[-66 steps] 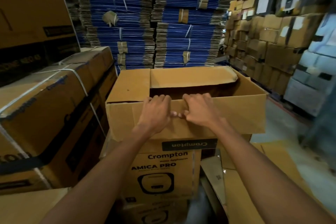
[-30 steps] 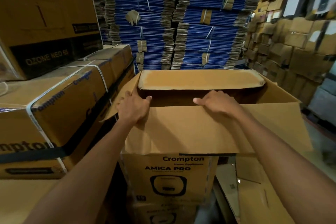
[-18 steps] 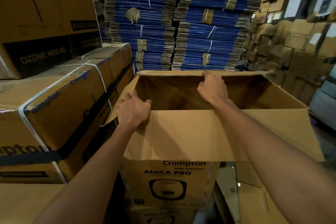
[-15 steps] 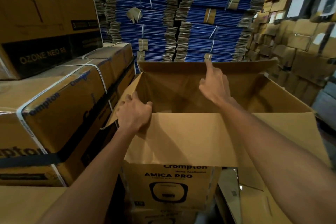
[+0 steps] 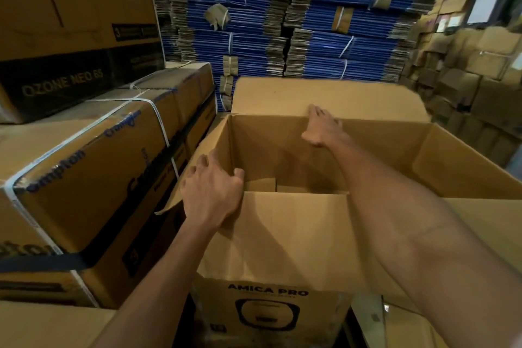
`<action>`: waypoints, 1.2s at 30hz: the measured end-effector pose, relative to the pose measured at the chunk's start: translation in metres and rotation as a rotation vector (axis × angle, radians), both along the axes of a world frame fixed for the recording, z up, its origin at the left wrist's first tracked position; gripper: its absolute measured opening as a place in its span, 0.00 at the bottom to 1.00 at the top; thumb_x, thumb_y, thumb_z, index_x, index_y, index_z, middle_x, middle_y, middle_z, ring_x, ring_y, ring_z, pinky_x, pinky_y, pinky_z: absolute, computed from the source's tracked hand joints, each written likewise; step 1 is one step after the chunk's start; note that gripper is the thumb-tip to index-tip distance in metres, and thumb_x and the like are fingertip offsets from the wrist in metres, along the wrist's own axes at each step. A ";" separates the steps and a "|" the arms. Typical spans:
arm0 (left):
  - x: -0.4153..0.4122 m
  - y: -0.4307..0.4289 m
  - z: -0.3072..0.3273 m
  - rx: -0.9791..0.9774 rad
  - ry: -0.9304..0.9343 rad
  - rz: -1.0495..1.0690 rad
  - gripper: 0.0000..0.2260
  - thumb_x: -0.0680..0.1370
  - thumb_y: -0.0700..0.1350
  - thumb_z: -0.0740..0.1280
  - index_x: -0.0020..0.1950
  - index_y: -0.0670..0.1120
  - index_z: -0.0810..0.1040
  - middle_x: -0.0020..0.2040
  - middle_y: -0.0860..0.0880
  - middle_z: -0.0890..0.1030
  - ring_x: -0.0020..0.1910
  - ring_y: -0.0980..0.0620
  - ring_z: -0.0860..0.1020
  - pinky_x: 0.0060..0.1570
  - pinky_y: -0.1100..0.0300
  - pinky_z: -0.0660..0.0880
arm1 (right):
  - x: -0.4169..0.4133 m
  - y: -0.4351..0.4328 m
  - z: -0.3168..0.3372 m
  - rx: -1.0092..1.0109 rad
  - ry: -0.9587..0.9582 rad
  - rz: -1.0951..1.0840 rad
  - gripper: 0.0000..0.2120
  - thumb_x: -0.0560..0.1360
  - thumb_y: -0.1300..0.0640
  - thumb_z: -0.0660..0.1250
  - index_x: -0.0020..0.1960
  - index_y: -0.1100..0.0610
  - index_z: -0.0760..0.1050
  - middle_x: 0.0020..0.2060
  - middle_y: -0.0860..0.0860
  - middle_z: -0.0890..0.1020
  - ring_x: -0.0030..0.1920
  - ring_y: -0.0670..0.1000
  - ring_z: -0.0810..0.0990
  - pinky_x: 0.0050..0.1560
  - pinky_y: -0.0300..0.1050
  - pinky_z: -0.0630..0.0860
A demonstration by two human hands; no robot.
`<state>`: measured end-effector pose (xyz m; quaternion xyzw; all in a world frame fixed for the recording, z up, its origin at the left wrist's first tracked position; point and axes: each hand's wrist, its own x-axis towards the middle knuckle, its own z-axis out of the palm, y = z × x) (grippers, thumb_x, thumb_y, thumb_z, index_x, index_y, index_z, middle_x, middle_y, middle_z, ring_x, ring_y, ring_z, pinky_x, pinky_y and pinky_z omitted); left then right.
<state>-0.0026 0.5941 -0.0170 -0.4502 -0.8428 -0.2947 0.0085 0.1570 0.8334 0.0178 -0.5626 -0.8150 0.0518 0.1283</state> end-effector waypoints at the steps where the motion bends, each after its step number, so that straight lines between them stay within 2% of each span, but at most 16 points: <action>1: 0.000 0.001 0.000 -0.005 0.005 0.001 0.32 0.80 0.61 0.61 0.80 0.49 0.60 0.77 0.44 0.67 0.73 0.38 0.69 0.70 0.38 0.68 | -0.001 0.003 -0.003 -0.033 0.001 0.009 0.42 0.74 0.59 0.68 0.82 0.55 0.50 0.81 0.55 0.55 0.80 0.58 0.53 0.78 0.66 0.55; 5: 0.002 0.001 0.002 -0.005 0.005 0.004 0.31 0.80 0.60 0.60 0.80 0.49 0.60 0.77 0.43 0.67 0.73 0.37 0.68 0.70 0.38 0.66 | 0.003 0.009 0.001 -0.133 -0.014 0.068 0.46 0.72 0.58 0.72 0.82 0.55 0.51 0.81 0.55 0.55 0.81 0.58 0.50 0.79 0.62 0.54; 9: 0.002 0.001 0.003 -0.016 0.001 0.000 0.31 0.80 0.60 0.59 0.80 0.48 0.61 0.77 0.41 0.67 0.73 0.35 0.68 0.70 0.37 0.66 | 0.016 -0.003 0.005 -0.083 0.039 0.115 0.44 0.73 0.56 0.75 0.82 0.54 0.54 0.80 0.55 0.60 0.79 0.58 0.59 0.76 0.59 0.62; 11: 0.002 0.000 0.003 -0.022 -0.008 -0.011 0.31 0.80 0.61 0.59 0.80 0.48 0.60 0.77 0.41 0.67 0.73 0.35 0.67 0.71 0.36 0.66 | 0.024 -0.019 0.002 -0.103 0.173 0.108 0.40 0.74 0.58 0.74 0.81 0.53 0.58 0.76 0.55 0.67 0.75 0.58 0.67 0.72 0.57 0.69; 14: 0.001 -0.001 0.002 -0.026 -0.007 -0.011 0.32 0.80 0.62 0.59 0.80 0.49 0.60 0.77 0.41 0.67 0.73 0.34 0.68 0.70 0.35 0.67 | 0.036 -0.053 0.007 -0.100 0.290 0.160 0.26 0.77 0.59 0.71 0.74 0.52 0.71 0.70 0.53 0.75 0.69 0.54 0.74 0.66 0.51 0.73; 16: 0.001 -0.001 0.002 -0.033 -0.020 -0.011 0.32 0.80 0.62 0.59 0.80 0.49 0.60 0.77 0.41 0.67 0.73 0.34 0.68 0.70 0.35 0.67 | 0.048 -0.080 0.011 -0.053 0.336 0.200 0.18 0.79 0.60 0.70 0.68 0.54 0.77 0.65 0.52 0.80 0.65 0.51 0.77 0.64 0.47 0.74; 18: 0.002 -0.003 0.002 -0.037 -0.025 -0.013 0.32 0.80 0.61 0.59 0.80 0.49 0.60 0.77 0.40 0.67 0.73 0.34 0.68 0.70 0.35 0.67 | 0.064 -0.109 0.013 0.005 0.367 0.198 0.12 0.80 0.59 0.69 0.63 0.52 0.80 0.60 0.50 0.82 0.60 0.49 0.78 0.64 0.47 0.76; 22: 0.006 -0.009 0.002 0.007 -0.010 -0.011 0.28 0.81 0.60 0.60 0.77 0.48 0.65 0.76 0.41 0.67 0.74 0.35 0.65 0.72 0.35 0.63 | 0.106 -0.160 0.000 0.121 0.395 0.083 0.08 0.82 0.57 0.66 0.58 0.50 0.82 0.51 0.47 0.82 0.50 0.44 0.78 0.50 0.40 0.74; 23: 0.007 -0.012 0.002 0.046 -0.008 -0.021 0.26 0.81 0.59 0.60 0.76 0.48 0.68 0.76 0.41 0.68 0.74 0.36 0.65 0.72 0.36 0.62 | 0.119 -0.170 -0.006 0.181 0.375 0.060 0.08 0.82 0.56 0.66 0.57 0.51 0.82 0.50 0.47 0.83 0.49 0.45 0.78 0.49 0.41 0.74; 25: 0.009 -0.020 -0.006 0.177 -0.012 -0.076 0.21 0.83 0.57 0.59 0.71 0.47 0.73 0.75 0.42 0.69 0.74 0.38 0.65 0.73 0.37 0.61 | 0.145 -0.186 -0.026 0.381 0.309 0.046 0.10 0.82 0.54 0.63 0.56 0.54 0.82 0.50 0.50 0.85 0.50 0.50 0.81 0.54 0.47 0.74; 27: 0.011 -0.033 -0.019 0.326 -0.035 -0.174 0.18 0.85 0.55 0.58 0.69 0.47 0.74 0.73 0.42 0.70 0.73 0.41 0.65 0.73 0.38 0.60 | 0.172 -0.195 -0.050 0.513 0.308 0.017 0.13 0.83 0.53 0.60 0.57 0.56 0.82 0.54 0.52 0.85 0.56 0.53 0.80 0.63 0.51 0.68; 30: 0.010 -0.057 -0.049 0.535 -0.135 -0.240 0.16 0.85 0.51 0.61 0.71 0.47 0.70 0.73 0.43 0.67 0.72 0.43 0.65 0.70 0.47 0.62 | 0.216 -0.202 -0.076 0.569 0.339 -0.131 0.16 0.84 0.50 0.60 0.65 0.57 0.78 0.66 0.54 0.79 0.68 0.54 0.74 0.72 0.54 0.60; 32: 0.006 -0.071 -0.072 0.636 -0.220 -0.220 0.18 0.84 0.50 0.64 0.71 0.45 0.69 0.71 0.42 0.67 0.70 0.44 0.67 0.67 0.51 0.64 | 0.245 -0.204 -0.092 0.556 0.403 -0.266 0.19 0.83 0.48 0.62 0.70 0.54 0.74 0.72 0.54 0.73 0.73 0.55 0.68 0.74 0.57 0.58; 33: 0.005 -0.077 -0.083 0.672 -0.307 -0.174 0.19 0.83 0.51 0.64 0.71 0.45 0.69 0.70 0.41 0.69 0.69 0.45 0.69 0.66 0.51 0.67 | 0.257 -0.207 -0.097 0.514 0.494 -0.330 0.20 0.82 0.47 0.63 0.72 0.52 0.71 0.74 0.53 0.71 0.74 0.55 0.66 0.74 0.59 0.59; 34: 0.007 -0.081 -0.089 0.704 -0.435 -0.114 0.19 0.83 0.53 0.64 0.71 0.46 0.70 0.69 0.42 0.72 0.66 0.45 0.72 0.64 0.50 0.70 | 0.269 -0.209 -0.104 0.475 0.612 -0.387 0.22 0.82 0.46 0.64 0.73 0.50 0.69 0.74 0.51 0.70 0.73 0.55 0.66 0.72 0.59 0.63; 36: 0.014 -0.085 -0.093 0.725 -0.861 0.012 0.16 0.84 0.57 0.60 0.66 0.49 0.75 0.61 0.47 0.81 0.56 0.50 0.78 0.54 0.53 0.75 | 0.290 -0.215 -0.112 0.362 0.930 -0.456 0.21 0.80 0.45 0.65 0.72 0.46 0.69 0.69 0.48 0.73 0.68 0.53 0.72 0.64 0.54 0.72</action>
